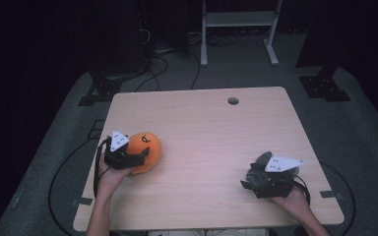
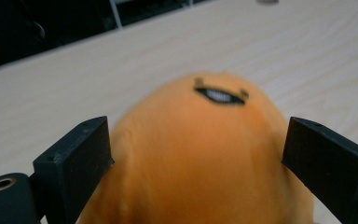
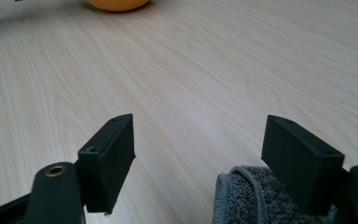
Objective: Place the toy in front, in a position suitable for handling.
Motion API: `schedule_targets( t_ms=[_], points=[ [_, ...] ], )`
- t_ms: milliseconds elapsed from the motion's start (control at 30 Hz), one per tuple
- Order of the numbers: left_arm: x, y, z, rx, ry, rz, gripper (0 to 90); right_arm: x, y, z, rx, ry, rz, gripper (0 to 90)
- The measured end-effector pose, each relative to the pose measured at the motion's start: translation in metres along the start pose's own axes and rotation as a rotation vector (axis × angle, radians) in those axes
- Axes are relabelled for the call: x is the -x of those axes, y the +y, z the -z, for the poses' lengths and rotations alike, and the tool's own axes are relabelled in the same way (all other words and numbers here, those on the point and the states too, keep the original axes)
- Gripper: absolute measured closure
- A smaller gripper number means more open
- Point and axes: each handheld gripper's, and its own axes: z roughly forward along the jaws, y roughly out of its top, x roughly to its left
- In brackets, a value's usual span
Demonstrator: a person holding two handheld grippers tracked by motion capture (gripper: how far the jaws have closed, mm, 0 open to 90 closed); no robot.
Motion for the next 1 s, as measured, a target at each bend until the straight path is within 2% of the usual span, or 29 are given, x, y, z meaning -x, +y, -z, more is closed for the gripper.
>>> schedule_targets(
  t_ms=[67,167,200,300,367,500,633,833,1000],
  points=[
    [0.0,-0.005,-0.003,-0.008,0.008,-0.006,8.2,0.0,0.0,0.0,-0.002,0.0,0.001,24.4],
    [-0.001,-0.008,-0.004,0.0,0.022,0.027,8.3,0.002,0.0,0.001,-0.002,-0.007,0.006,24.5],
    [0.0,-0.008,-0.004,0.0,0.032,0.027,8.6,0.002,0.0,0.002,-0.001,-0.01,0.002,24.4],
    [0.003,-0.008,-0.003,0.0,0.06,0.014,18.5,0.004,-0.001,0.003,-0.001,-0.018,-0.007,24.4],
    [0.007,-0.006,-0.002,0.015,0.103,-0.022,30.5,0.005,-0.001,0.003,-0.002,-0.019,-0.008,24.4],
    [0.014,-0.001,-0.001,0.015,0.118,-0.06,43.6,0.006,-0.001,0.004,-0.003,-0.018,-0.008,24.7],
    [0.012,-0.001,0.001,0.032,0.1,-0.027,48.0,0.006,-0.002,0.004,-0.004,-0.017,-0.007,24.7],
    [0.001,-0.002,0.01,0.108,0.027,0.086,49.2,0.006,-0.002,0.005,-0.001,-0.015,-0.007,24.8],
    [0.006,0.006,0.018,0.149,-0.007,0.084,49.1,0.007,-0.002,0.005,-0.002,-0.021,-0.006,24.8]
  ],
)
